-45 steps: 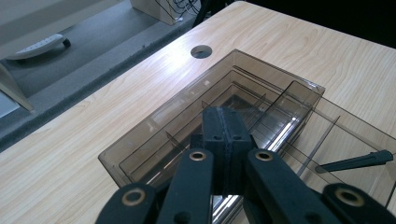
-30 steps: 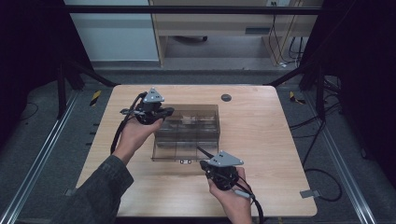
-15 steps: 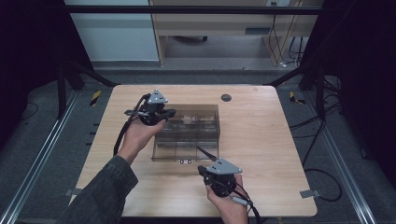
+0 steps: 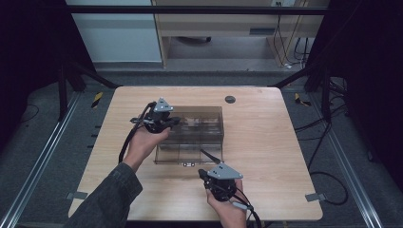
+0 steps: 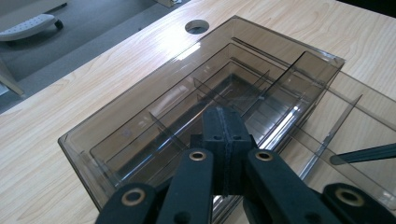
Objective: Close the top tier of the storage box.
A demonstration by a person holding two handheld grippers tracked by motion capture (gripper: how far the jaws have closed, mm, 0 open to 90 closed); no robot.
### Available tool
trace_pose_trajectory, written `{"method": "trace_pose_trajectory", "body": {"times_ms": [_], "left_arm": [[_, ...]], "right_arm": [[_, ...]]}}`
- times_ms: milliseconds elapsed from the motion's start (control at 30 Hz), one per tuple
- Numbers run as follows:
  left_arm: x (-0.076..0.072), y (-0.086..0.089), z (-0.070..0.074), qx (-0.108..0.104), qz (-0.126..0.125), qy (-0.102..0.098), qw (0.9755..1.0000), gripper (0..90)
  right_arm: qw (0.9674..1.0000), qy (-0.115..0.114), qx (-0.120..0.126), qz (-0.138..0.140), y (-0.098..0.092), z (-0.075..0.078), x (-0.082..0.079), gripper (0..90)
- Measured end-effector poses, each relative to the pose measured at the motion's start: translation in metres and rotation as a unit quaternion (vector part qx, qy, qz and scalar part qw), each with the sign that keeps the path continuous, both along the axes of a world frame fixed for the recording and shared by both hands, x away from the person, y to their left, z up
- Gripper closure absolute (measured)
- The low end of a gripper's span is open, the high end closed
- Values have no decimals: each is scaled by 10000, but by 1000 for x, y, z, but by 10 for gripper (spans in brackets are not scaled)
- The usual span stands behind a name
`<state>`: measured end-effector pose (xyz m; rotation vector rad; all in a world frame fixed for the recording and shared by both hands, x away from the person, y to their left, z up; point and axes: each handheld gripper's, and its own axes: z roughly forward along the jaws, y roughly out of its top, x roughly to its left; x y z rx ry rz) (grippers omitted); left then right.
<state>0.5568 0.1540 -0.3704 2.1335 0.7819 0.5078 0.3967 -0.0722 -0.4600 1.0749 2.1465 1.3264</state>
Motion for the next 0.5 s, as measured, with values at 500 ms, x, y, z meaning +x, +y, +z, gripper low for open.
{"method": "trace_pose_trajectory", "body": {"times_ms": [500], "left_arm": [[-4, 23, -13, -123, 232, -63, 9996, 896]], "right_arm": [[10000, -8, 12, -14, 5, -6, 2, 900]]}}
